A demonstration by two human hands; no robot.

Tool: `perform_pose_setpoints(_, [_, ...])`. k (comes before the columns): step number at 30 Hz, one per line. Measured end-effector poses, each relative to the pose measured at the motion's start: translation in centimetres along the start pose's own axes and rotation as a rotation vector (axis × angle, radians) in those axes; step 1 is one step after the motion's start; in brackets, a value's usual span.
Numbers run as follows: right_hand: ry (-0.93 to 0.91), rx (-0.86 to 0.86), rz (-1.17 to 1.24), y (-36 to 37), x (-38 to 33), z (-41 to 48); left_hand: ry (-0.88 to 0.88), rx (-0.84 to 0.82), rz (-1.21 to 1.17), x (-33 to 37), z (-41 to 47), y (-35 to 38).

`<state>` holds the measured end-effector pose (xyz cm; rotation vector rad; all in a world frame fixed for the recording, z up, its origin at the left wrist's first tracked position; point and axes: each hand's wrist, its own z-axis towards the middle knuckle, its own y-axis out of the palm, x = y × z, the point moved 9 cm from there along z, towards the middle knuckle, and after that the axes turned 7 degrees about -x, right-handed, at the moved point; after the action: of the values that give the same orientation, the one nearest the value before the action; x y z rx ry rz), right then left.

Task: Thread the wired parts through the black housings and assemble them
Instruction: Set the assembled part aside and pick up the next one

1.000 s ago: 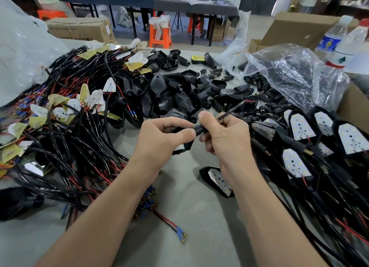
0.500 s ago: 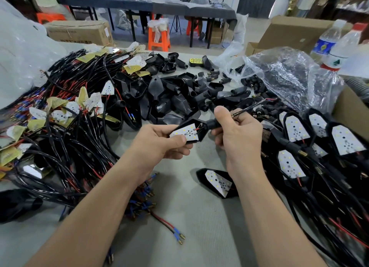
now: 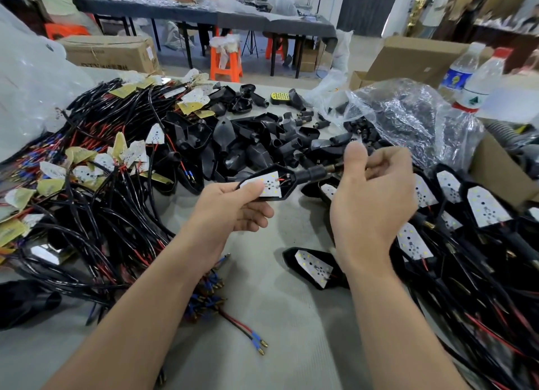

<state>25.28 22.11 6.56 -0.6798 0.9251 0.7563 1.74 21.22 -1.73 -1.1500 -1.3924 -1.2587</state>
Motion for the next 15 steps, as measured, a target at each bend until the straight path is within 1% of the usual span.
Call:
perform_pose_setpoints(1, [-0.094,-0.010,-0.047,-0.2,-1.3,0.0,-0.005,0.008,-0.008,0.0,-0.1,-0.1])
perform_pose_setpoints(2, [-0.210,-0.065,-0.118,0.2,-2.8,0.0,-0.007,0.007,-0.014,0.1,-0.1,0.0])
perform_pose_setpoints(4, [-0.426,-0.292,-0.298,2.4,-4.9,-0.8,-0.001,0.005,-0.025,0.4,-0.3,0.1])
perform_pose_setpoints(5, [-0.479,-0.431,-0.385,3.8,-5.1,-1.3,0.012,0.015,-0.026,0.5,-0.4,0.1])
perform_pose_setpoints(6, [-0.484,-0.551,-0.448,5.0,-4.6,-1.8,0.034,0.031,-0.019,0.8,-0.4,0.0])
perform_pose_setpoints(7, [-0.436,-0.640,-0.474,5.8,-3.7,-2.2,0.063,0.054,-0.004,1.1,-0.5,-0.2])
perform_pose_setpoints(9, [-0.281,-0.755,-0.459,6.5,-1.5,-2.6,0.117,0.100,0.051,1.5,-0.6,-0.5])
perform_pose_setpoints(10, [-0.234,-0.787,-0.438,6.7,-0.7,-2.8,0.134,0.121,0.081,1.6,-0.7,-0.6])
perform_pose_setpoints(12, [-0.225,-0.795,-0.377,6.9,0.1,-3.2,0.139,0.152,0.099,1.6,-0.7,-0.9])
perform_pose_setpoints(15, [-0.250,-0.748,-0.305,6.5,0.3,-3.2,0.120,0.172,0.063,1.4,-0.6,-1.0])
